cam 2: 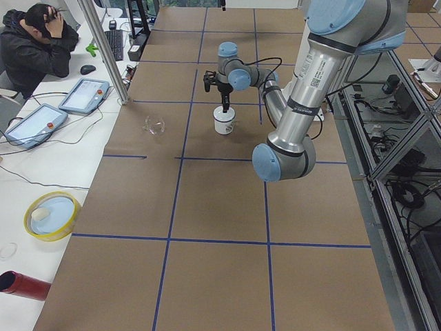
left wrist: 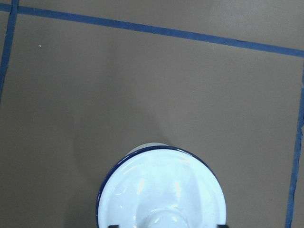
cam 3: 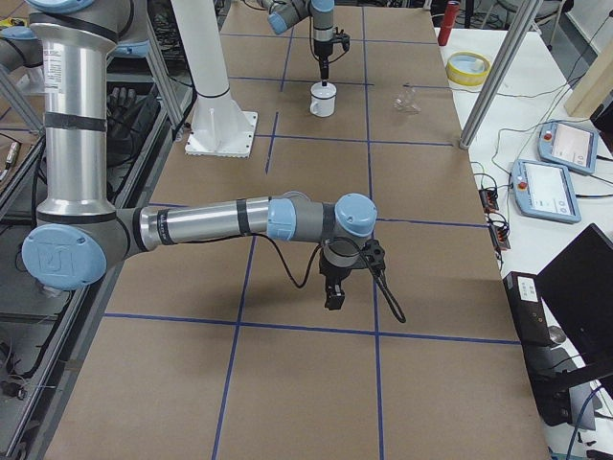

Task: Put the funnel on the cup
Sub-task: 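Close the left gripper on the lid's knob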

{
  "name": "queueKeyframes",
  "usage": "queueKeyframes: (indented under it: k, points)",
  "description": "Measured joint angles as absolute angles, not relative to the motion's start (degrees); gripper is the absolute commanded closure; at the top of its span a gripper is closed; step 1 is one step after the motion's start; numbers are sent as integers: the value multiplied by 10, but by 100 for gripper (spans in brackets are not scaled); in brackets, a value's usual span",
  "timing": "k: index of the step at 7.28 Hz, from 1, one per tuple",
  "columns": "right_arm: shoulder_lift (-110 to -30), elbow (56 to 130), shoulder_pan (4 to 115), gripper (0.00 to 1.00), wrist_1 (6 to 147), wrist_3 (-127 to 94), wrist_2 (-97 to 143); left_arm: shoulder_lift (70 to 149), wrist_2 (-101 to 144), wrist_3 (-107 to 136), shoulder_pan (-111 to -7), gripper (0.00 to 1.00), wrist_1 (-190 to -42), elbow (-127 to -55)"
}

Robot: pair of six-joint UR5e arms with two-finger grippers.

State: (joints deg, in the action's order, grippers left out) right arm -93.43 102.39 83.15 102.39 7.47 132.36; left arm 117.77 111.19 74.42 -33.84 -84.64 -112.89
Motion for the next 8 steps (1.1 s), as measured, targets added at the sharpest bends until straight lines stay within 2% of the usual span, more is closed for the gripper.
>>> queueKeyframes:
  k: [4, 5, 6, 7, 8]
  points:
    - [-934, 1024, 831, 0, 1024, 75, 1324, 1178, 1112, 741, -338, 35, -846, -1125]
    - [-934, 1024, 831, 0, 1024, 75, 1324, 1178, 1112, 740, -338, 47, -846, -1124]
    - [-934, 1024, 831, 0, 1024, 75, 1324, 1178, 1112, 740, -338, 88, -847, -1124]
    - [-934, 1024, 831, 0, 1024, 75, 1324, 1179, 1112, 739, -338, 100, -847, -1125]
    - [-934, 1024, 831, 0, 1024, 75, 1324, 1179, 1111, 739, -339, 100, -847, -1126]
